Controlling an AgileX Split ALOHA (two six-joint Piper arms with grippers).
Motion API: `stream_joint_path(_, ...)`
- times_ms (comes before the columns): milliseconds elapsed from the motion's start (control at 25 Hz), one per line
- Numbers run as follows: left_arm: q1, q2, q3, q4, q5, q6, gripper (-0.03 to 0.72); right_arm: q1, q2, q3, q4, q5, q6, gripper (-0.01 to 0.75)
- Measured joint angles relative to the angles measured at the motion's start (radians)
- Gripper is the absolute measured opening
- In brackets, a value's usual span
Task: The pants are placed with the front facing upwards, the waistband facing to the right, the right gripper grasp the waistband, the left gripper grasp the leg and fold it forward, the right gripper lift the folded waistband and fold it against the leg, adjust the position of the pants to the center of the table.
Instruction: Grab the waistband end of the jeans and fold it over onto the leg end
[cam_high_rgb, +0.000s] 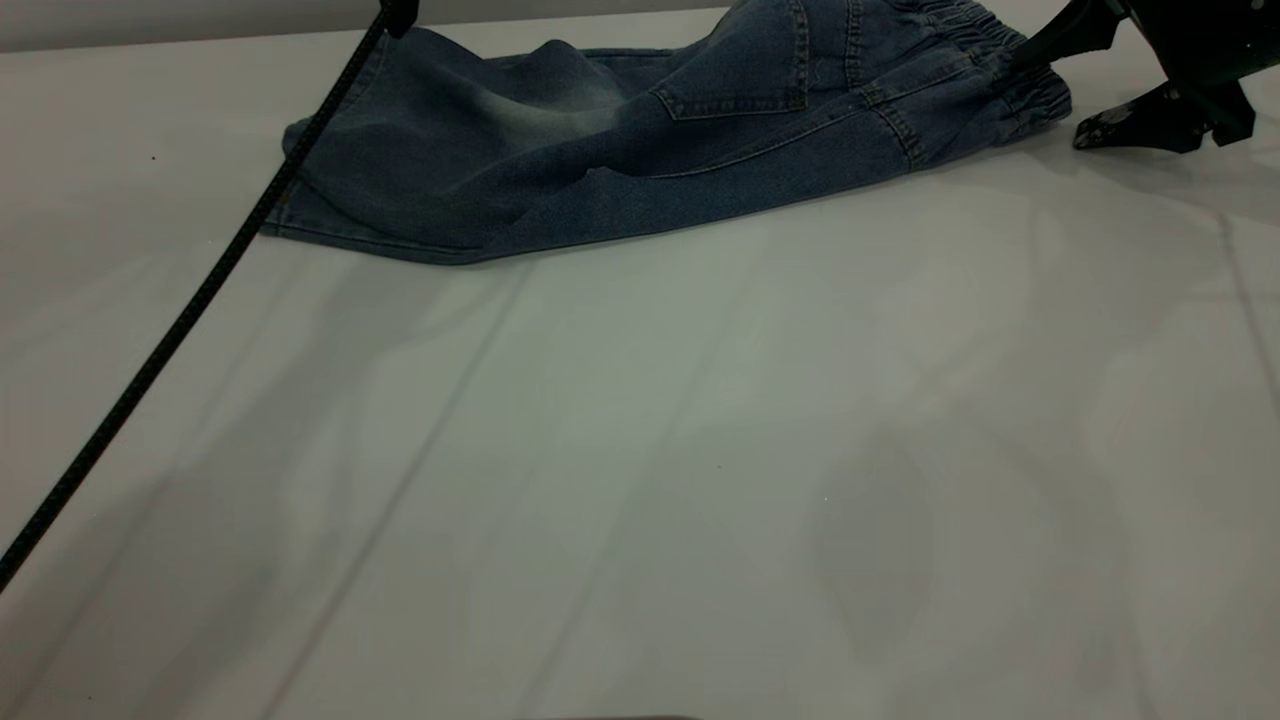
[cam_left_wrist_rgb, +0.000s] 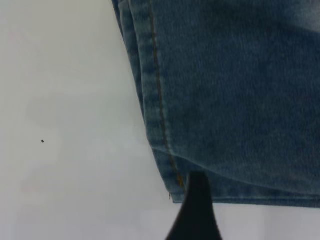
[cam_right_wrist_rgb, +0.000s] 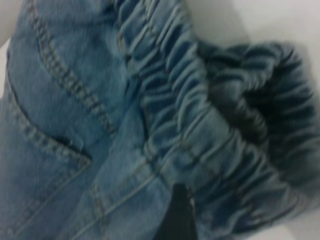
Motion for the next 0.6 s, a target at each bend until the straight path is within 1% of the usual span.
stream_joint_path(120, 0.000, 0.000, 0.000, -0.006, -0.011, 0.002, 0.557, 0.000, 0.006, 0.000, 0.052, -0.015, -0.040, 0.589)
stream_joint_path(240, 0.000, 0.000, 0.000, -0.019, -0.013, 0.003, 0.557, 0.000, 0.035, -0.006, 0.147, 0.000, -0.086, 0.589)
stream_joint_path(480, 0.000, 0.000, 0.000, -0.020, -0.022, 0.002, 0.557, -0.002, 0.100, -0.017, 0.318, 0.118, -0.168, 0.586)
stream_joint_path(600, 0.000, 0.000, 0.000, -0.022, -0.034, 0.003, 0.557, -0.001, 0.124, -0.019, 0.344, 0.180, -0.192, 0.570)
